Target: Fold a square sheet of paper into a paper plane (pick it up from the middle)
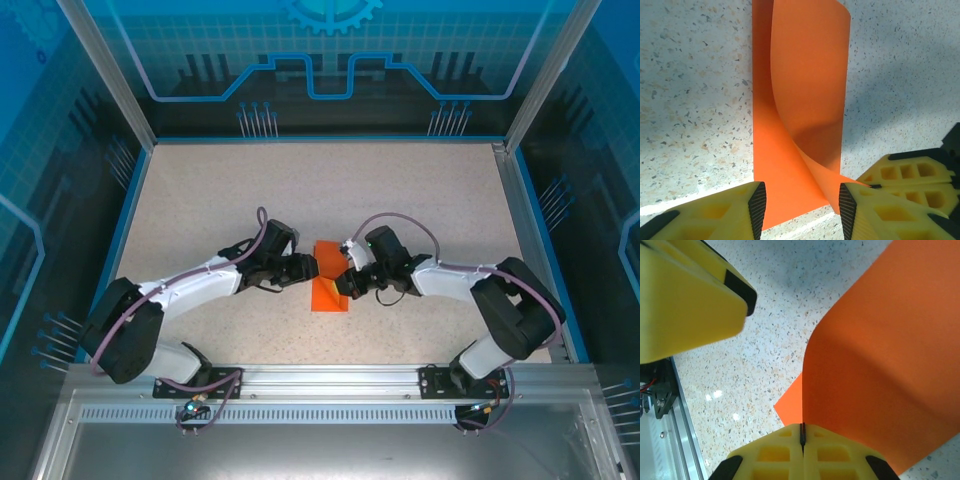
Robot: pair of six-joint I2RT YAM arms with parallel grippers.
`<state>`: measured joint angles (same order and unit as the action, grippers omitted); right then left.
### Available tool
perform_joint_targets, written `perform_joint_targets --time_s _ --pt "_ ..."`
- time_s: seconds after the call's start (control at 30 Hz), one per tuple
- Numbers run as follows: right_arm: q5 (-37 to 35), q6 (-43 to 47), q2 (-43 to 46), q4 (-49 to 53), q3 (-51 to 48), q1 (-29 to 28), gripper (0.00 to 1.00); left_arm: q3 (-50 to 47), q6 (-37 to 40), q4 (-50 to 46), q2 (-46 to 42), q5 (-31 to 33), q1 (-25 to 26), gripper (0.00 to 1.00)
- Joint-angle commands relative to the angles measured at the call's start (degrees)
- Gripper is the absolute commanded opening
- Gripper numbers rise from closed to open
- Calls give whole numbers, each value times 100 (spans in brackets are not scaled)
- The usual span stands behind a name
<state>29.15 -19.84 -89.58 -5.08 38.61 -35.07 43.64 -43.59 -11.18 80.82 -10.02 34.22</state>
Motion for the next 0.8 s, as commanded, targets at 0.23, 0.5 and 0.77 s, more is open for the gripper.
perform_joint_targets --time_s 0.23,0.5,0.77 --pt "561 160 -439 8 253 324 6 -239 -93 255 -67 -69 -26 45" --pt "649 120 -671 -34 324 368 6 -220 -54 322 47 -177 -17 45" --pt "757 98 -778 -53 377 452 6 -193 -38 339 114 -220 -7 44"
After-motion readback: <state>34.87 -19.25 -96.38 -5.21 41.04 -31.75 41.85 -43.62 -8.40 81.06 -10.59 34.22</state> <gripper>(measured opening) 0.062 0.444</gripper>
